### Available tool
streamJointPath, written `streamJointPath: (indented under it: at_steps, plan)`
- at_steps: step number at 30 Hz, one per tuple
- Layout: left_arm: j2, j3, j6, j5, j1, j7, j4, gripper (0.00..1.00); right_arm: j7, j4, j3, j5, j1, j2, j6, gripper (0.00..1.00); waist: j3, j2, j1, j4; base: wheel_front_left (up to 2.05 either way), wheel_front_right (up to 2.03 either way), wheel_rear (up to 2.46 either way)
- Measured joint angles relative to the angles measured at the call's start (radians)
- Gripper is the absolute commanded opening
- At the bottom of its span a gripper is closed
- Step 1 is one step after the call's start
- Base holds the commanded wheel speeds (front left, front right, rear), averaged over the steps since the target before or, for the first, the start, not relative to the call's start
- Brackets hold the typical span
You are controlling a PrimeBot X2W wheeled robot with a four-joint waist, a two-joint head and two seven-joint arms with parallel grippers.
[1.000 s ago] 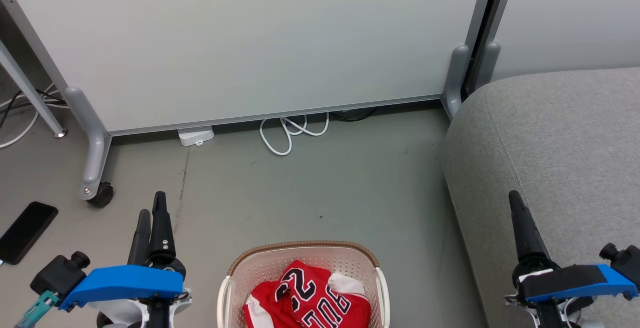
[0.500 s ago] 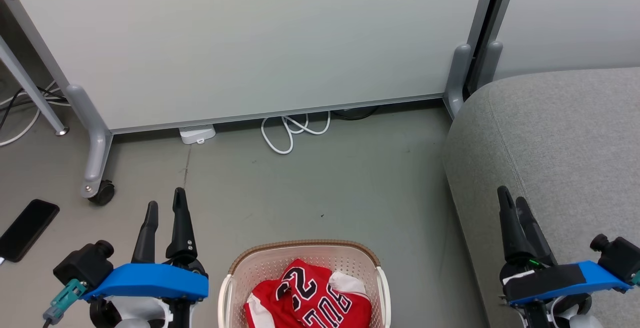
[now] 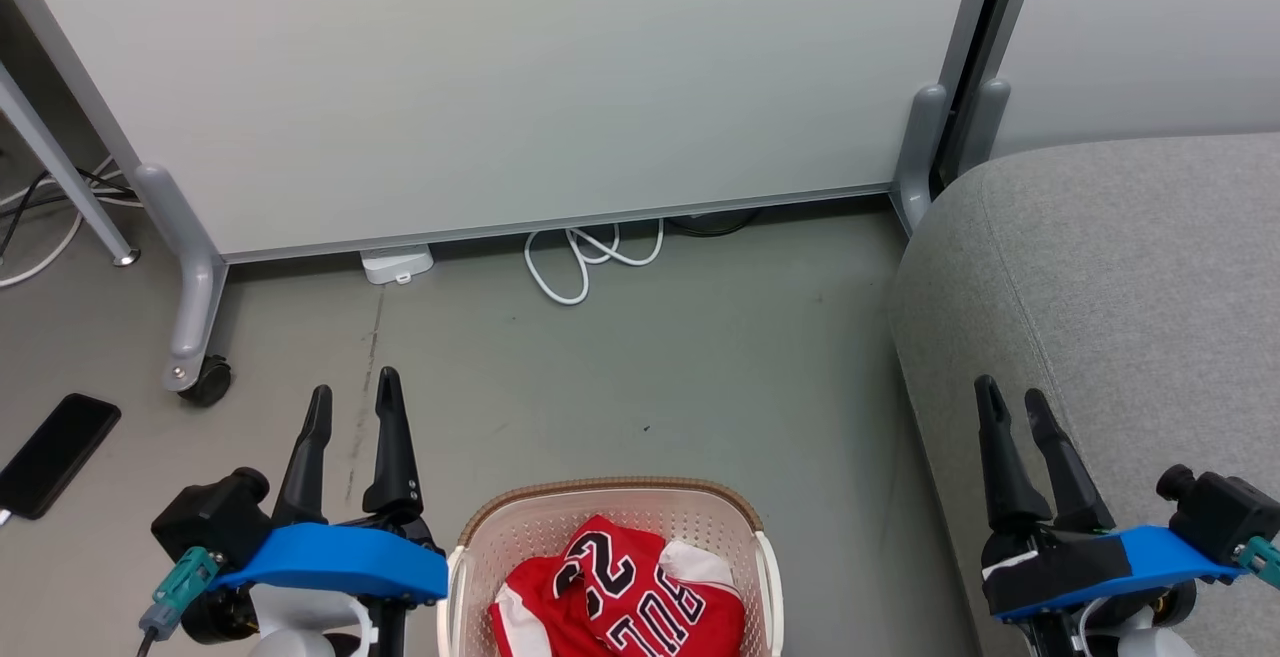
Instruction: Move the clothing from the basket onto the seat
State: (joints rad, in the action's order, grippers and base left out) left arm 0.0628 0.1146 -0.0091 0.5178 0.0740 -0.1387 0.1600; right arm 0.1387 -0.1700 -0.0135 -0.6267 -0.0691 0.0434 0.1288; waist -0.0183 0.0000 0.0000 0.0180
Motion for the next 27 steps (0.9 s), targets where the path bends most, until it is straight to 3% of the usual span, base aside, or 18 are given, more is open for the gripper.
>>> streamJointPath:
  at_steps: [27]
  plan:
    - [0.009,0.055,0.009,-0.24,0.006,-0.065,0.011,1.0,0.065,-0.022,-0.027,0.27,-0.008,0.002,0.0,1.0,0.002,0.0,0.0,0.006,0.0,0.0,0.0]
